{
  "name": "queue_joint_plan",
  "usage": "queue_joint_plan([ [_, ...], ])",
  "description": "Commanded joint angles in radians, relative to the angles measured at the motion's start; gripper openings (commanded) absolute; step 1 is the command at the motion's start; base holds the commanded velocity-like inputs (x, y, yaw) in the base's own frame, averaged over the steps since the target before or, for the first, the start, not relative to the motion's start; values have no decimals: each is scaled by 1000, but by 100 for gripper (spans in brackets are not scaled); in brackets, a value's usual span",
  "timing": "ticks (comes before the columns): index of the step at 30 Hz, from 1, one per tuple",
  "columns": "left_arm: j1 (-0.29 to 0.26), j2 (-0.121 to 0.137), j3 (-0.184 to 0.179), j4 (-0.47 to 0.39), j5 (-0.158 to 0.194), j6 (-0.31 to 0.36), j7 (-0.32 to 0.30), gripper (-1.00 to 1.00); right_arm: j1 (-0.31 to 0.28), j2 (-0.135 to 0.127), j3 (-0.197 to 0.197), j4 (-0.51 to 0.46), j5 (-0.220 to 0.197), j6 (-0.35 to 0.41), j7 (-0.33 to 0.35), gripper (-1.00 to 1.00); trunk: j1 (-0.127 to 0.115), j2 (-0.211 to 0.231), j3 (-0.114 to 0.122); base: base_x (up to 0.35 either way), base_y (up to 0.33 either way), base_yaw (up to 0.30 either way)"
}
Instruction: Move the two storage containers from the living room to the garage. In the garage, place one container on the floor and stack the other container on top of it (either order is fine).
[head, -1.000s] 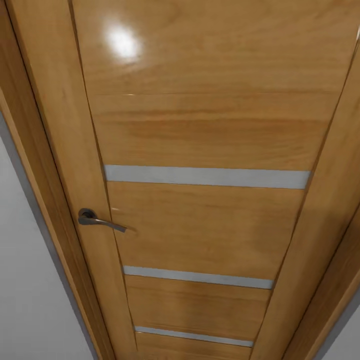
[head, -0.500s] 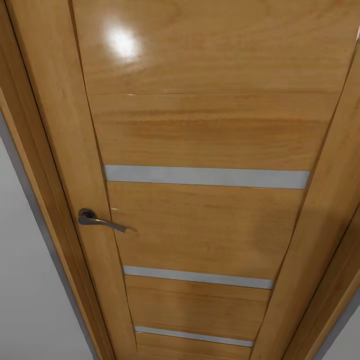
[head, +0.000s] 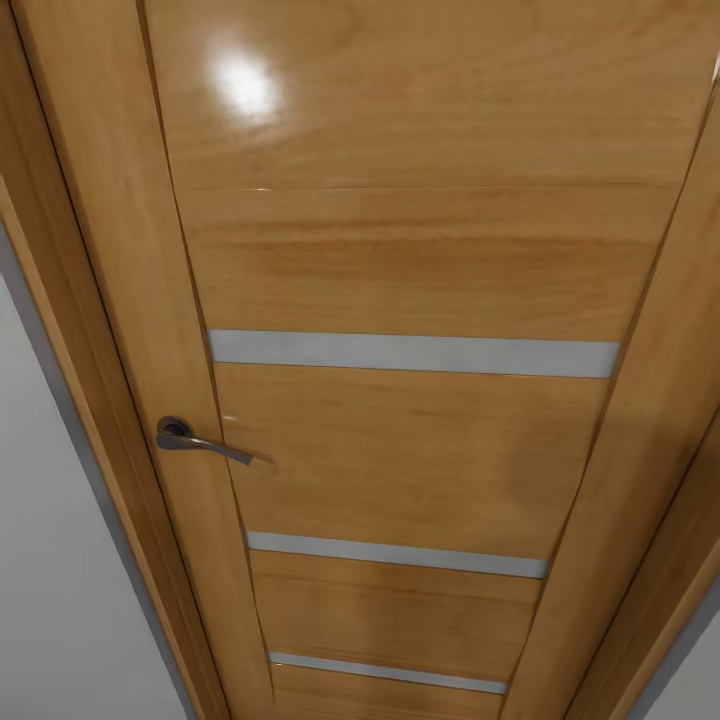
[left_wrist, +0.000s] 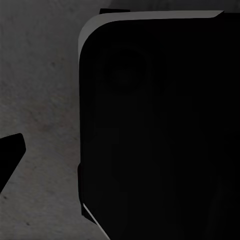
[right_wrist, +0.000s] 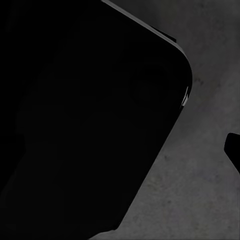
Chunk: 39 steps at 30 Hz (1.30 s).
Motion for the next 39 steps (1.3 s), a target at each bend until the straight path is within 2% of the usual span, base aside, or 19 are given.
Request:
queue_joint_plan([
  [1,0,0,1,0,3,-1,-1,100,0,0,6,1,-5,-4,0,100,0,0,-1,0,0,0],
  [5,0,-2,0,-1,2,-1,-1,100,0,-7,8,0,-6,-5,-3,100,0,0,-1,0,0,0],
  [12,0,-4,-11,-1,-5,-1,-1,100,0,1,10,-10,-1,-31,-5,100,0,0,-1,0,0,0],
  [14,0,-2,-10,-2,-5,-1,0,100,0,2,18,-52,-1,-53,-11,100,0,0,-1,0,0,0],
  [16,0,-1,-9,-2,-5,-1,0,100,0,1,22,-122,-1,-60,-25,100,0,0,-1,0,0,0],
  [19,0,-2,-10,-3,-5,-1,0,100,0,-3,26,-334,-1,-51,-83,100,0,0,-1,0,0,0],
  [20,0,-2,-10,-2,-5,-1,0,100,0,-4,26,-371,-1,-45,-96,100,0,0,-1,0,0,0],
  [23,0,-4,-12,-2,-5,-1,0,100,1,-8,27,-556,3,34,-181,100,0,0,-1,0,0,0],
  [25,0,-4,-12,-2,-4,-1,0,100,1,-8,29,-629,9,77,-209,100,0,0,-1,0,0,0],
  [28,0,-2,-13,-2,-5,-1,0,100,3,-15,32,-775,49,153,-233,100,0,0,-1,0,0,0],
  [31,0,-2,-13,-2,-6,-1,0,100,5,-17,33,-856,82,186,-238,100,0,0,-1,0,0,0],
  [34,0,-2,-12,-2,-5,-1,0,100,8,-18,34,-974,140,242,-241,100,0,0,-1,0,0,0],
  [36,0,-3,-12,-2,-5,-1,0,100,8,-21,34,-1045,164,283,-241,100,0,0,-1,0,0,0],
  [37,0,-3,-12,-2,-5,-1,0,100,8,-24,34,-1070,169,299,-242,100,0,0,-1,0,0,0],
  [39,0,-3,-12,-2,-5,-1,0,100,9,-45,35,-1182,178,373,-242,100,0,0,-1,0,0,0],
])
